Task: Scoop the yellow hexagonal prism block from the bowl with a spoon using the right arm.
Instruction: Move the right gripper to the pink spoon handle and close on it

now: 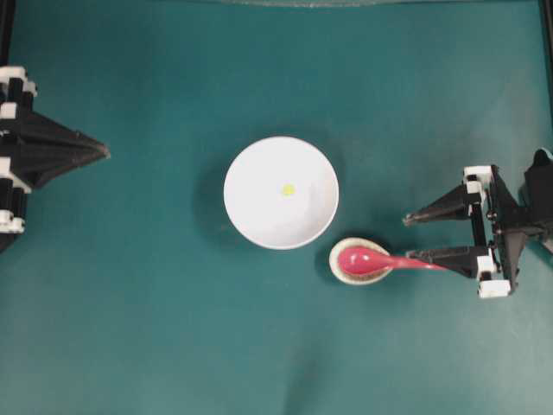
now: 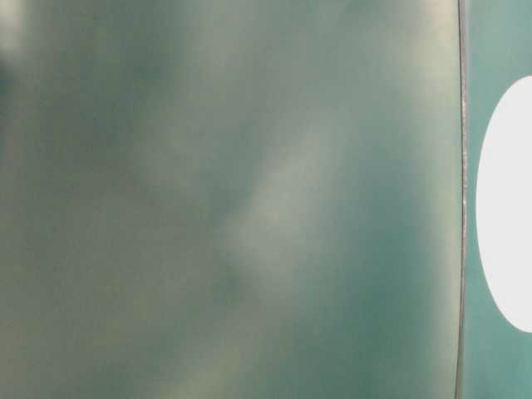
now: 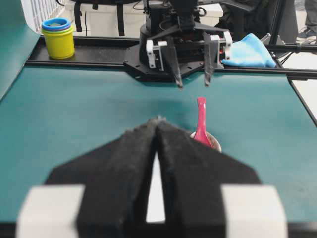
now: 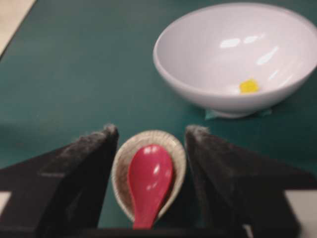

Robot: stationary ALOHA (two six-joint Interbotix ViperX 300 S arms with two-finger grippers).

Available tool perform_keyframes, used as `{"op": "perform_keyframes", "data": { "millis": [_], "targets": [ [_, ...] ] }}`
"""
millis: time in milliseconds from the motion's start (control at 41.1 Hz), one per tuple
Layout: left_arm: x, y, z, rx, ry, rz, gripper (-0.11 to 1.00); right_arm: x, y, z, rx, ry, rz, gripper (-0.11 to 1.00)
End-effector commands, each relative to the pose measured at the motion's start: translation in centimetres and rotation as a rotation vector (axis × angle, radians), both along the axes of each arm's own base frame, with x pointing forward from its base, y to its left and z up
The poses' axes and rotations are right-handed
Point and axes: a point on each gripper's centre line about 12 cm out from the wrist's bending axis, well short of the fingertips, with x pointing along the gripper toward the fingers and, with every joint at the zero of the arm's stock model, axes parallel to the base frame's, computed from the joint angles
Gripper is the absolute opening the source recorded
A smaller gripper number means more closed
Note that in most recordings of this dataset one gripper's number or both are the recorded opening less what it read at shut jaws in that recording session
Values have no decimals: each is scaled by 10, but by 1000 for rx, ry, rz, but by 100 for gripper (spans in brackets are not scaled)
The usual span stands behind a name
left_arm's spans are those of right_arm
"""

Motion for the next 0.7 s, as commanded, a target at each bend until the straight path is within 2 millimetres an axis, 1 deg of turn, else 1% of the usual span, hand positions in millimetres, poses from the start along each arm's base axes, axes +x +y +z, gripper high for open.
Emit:
{"op": "perform_keyframes", "data": {
  "millis": [0, 267, 535, 680],
  "targets": [
    [3, 0, 11, 2, -24, 1, 4, 4, 8, -2, 2, -15, -5, 61],
    [3, 0, 10, 2, -14, 1, 4, 6, 24, -21, -16, 39, -12, 61],
    [3, 0, 10, 0, -14, 1, 4, 3, 28, -33, -36, 87, -9, 61],
    [3, 0, 10, 0, -14, 1, 4, 1, 26, -40, -55, 115, -9, 61]
  ]
}}
